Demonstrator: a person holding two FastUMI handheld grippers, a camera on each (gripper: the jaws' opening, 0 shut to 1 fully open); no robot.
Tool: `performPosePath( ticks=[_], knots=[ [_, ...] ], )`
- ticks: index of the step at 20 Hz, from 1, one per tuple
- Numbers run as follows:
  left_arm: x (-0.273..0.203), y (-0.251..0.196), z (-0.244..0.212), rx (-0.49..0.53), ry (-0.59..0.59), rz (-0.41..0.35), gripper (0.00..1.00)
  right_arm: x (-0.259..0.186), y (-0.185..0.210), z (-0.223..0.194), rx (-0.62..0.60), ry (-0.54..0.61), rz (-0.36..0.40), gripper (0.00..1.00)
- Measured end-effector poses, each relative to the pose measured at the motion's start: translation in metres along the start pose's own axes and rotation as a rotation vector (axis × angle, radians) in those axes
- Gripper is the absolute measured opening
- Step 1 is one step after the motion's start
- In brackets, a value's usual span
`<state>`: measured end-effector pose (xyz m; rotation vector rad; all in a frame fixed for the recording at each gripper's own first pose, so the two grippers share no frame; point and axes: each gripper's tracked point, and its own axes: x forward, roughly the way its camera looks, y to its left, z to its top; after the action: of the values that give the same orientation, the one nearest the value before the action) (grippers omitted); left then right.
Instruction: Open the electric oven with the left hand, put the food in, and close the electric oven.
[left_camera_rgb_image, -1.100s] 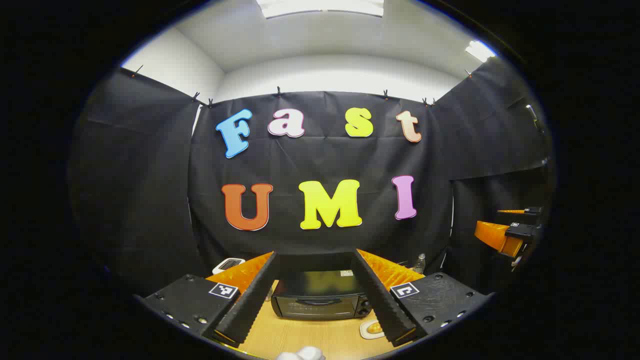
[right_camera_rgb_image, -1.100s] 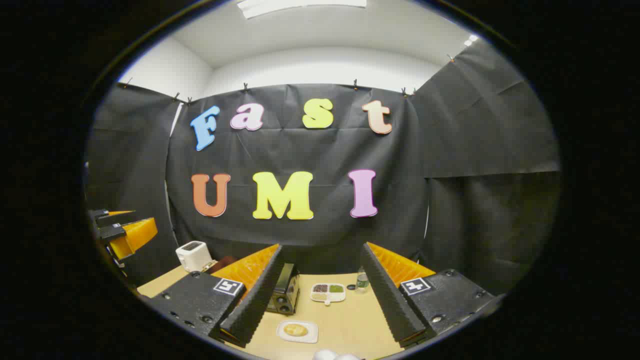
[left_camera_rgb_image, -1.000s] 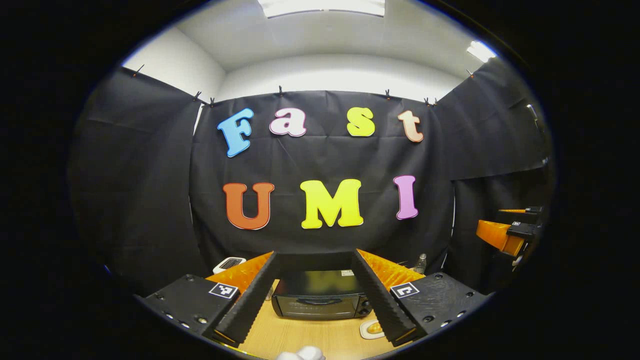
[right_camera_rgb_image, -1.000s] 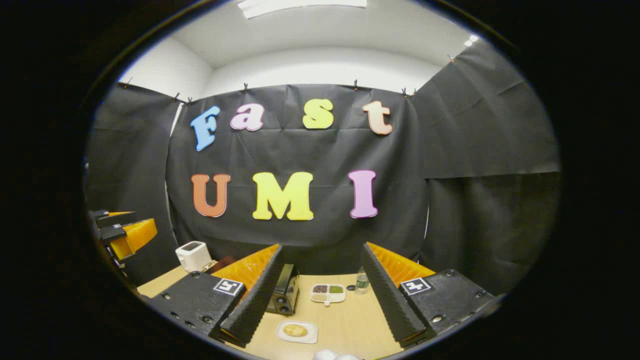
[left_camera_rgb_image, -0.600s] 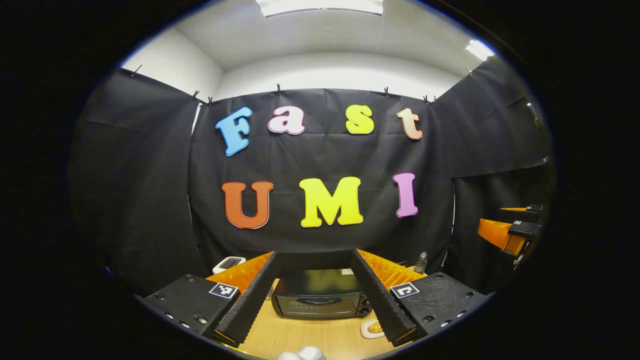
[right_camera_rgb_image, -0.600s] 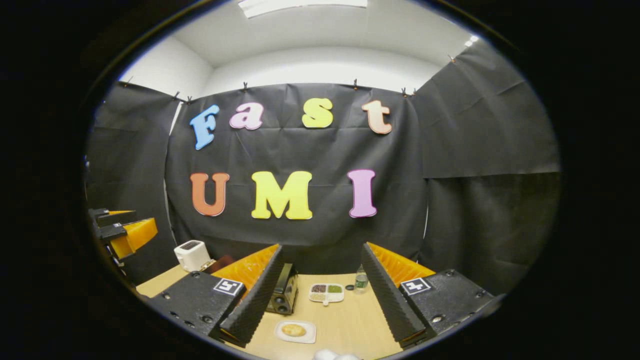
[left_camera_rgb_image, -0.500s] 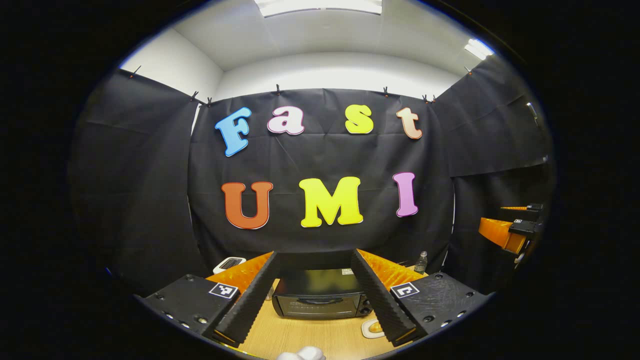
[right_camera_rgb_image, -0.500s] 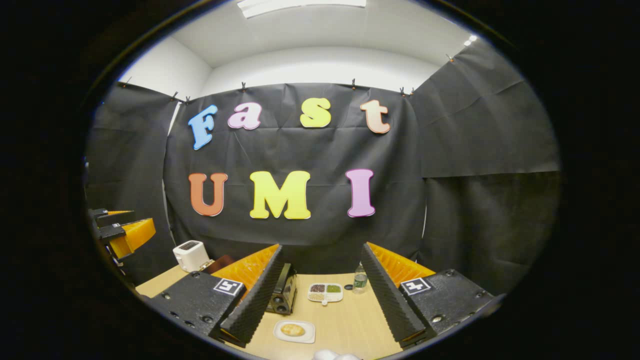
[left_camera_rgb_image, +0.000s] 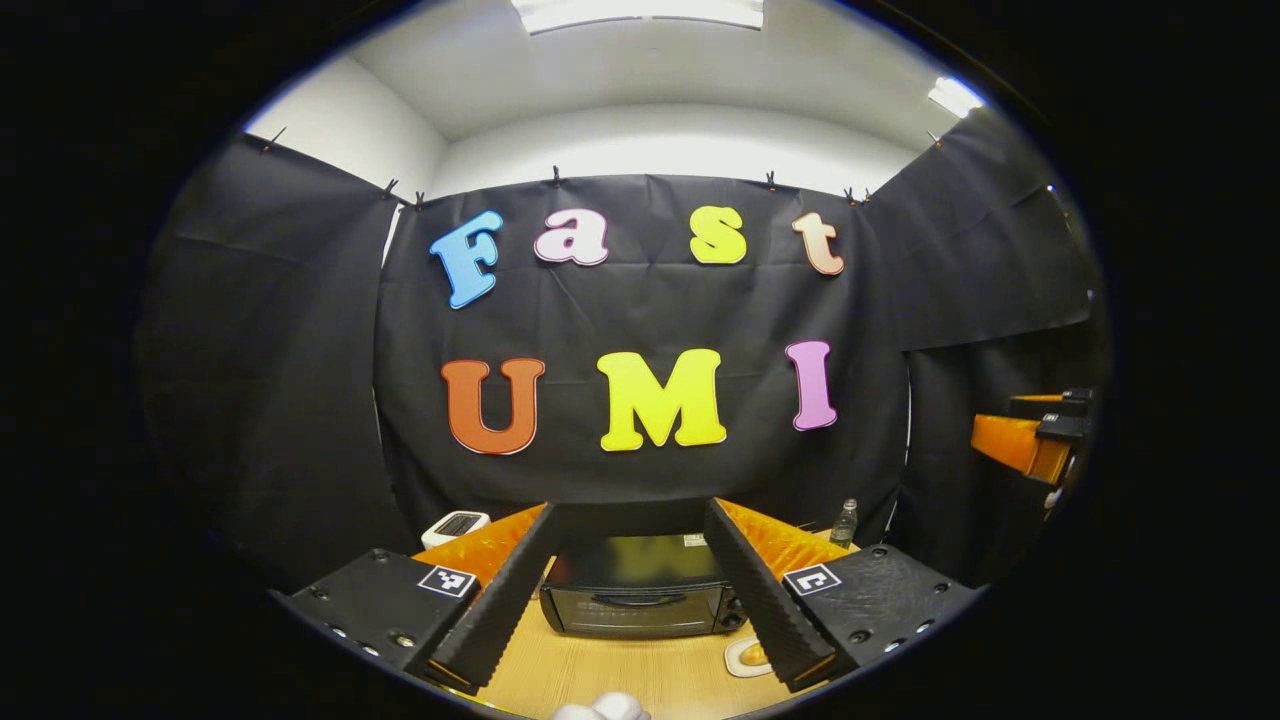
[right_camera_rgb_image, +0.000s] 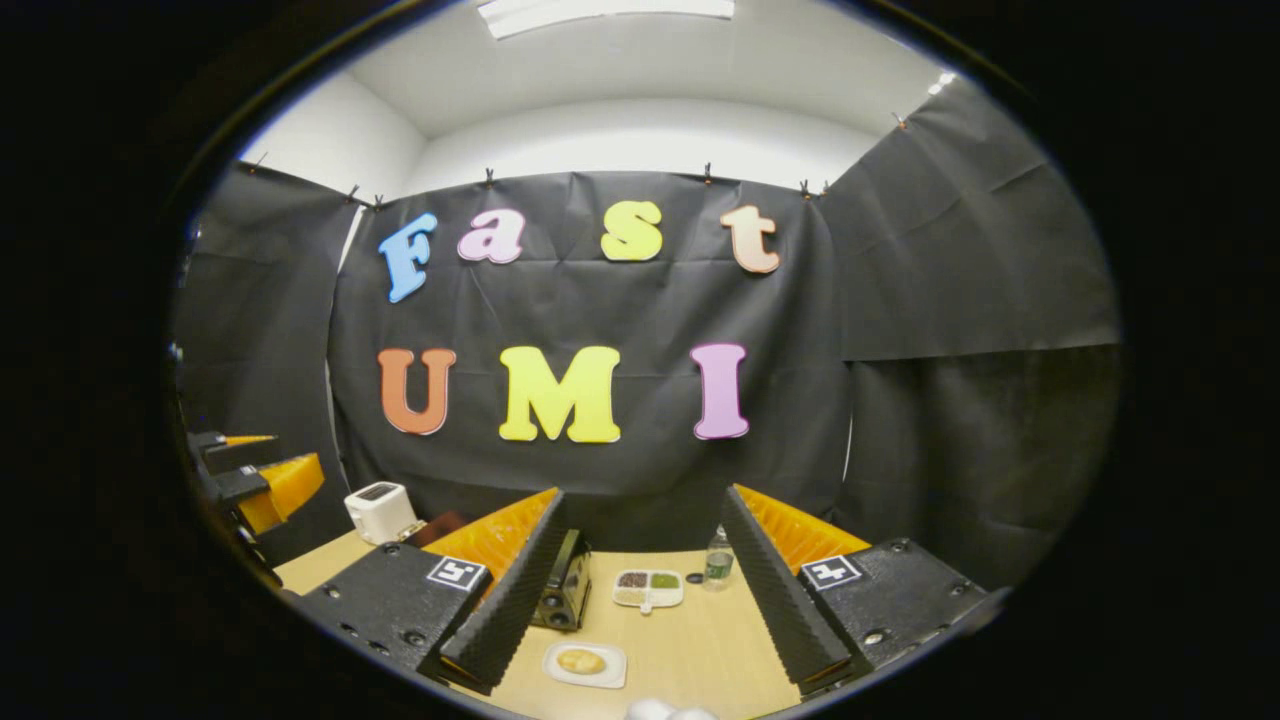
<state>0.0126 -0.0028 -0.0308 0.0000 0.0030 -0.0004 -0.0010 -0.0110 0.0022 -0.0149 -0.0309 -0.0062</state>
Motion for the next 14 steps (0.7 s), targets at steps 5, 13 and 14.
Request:
performPosePath(
  ticks=[5,13,14],
  knots=[
    [0.019,-0.006,-0.061,0.011,0.053,0.004,0.96,-0.002,-0.011,0.003,-0.036,-0.036,-0.008,0.99],
    [0.063,-0.032,-0.174,-0.032,0.204,-0.041,0.96,0.003,-0.037,-0.008,-0.089,-0.019,-0.05,0.99],
    [0.072,-0.033,-0.185,-0.029,0.219,-0.04,0.96,0.004,-0.038,-0.01,-0.097,-0.017,-0.056,0.97]
  ],
)
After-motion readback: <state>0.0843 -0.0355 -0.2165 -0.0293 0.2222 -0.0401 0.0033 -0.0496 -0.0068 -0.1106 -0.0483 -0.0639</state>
